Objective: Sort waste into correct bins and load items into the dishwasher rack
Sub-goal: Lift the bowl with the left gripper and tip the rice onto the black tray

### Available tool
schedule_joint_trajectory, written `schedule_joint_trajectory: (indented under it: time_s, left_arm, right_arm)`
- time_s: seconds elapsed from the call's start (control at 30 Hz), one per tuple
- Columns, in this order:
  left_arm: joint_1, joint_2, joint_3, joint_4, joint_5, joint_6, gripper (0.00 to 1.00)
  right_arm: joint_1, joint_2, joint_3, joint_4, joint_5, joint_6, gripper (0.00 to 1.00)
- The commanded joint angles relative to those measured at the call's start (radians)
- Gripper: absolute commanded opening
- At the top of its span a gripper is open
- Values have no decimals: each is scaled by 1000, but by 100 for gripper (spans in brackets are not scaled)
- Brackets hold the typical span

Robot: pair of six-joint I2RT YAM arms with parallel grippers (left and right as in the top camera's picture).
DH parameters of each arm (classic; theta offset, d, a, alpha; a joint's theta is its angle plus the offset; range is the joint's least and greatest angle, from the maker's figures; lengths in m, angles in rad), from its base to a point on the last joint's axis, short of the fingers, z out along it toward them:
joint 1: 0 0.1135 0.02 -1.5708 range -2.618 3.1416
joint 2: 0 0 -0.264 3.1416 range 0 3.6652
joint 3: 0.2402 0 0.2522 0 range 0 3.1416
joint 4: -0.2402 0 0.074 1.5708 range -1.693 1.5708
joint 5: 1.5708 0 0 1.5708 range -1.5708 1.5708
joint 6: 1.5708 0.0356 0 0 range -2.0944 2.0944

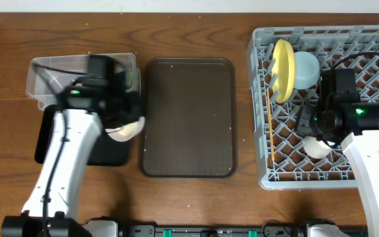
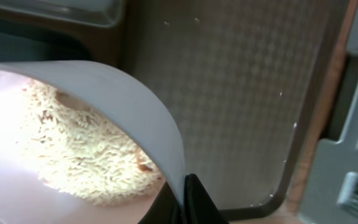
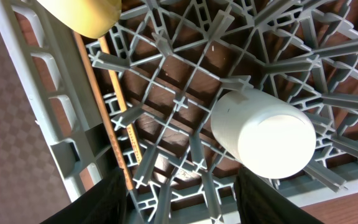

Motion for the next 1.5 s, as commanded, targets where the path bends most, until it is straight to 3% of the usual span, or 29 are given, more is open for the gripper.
schedule_joint_trajectory:
  time_s: [0.0, 0.4, 0.73, 1.07, 1.47]
  left_arm:
    - [122, 9, 4, -5, 196, 132, 6]
    - [492, 183, -99, -6, 767, 411, 6]
    - [685, 402, -120, -6, 1196, 451, 6]
    - [773, 418, -120, -26, 1196, 420, 6]
    - [779, 418, -120, -26, 1196, 421, 6]
  right_arm:
    - [-10, 4, -2, -1, 3, 10, 55]
    - [-10, 4, -2, -7, 3, 6, 54]
    - [-10, 4, -2, -8, 3, 3, 52]
    - [-10, 4, -2, -7, 3, 3, 52]
    - [-10, 4, -2, -7, 3, 3, 52]
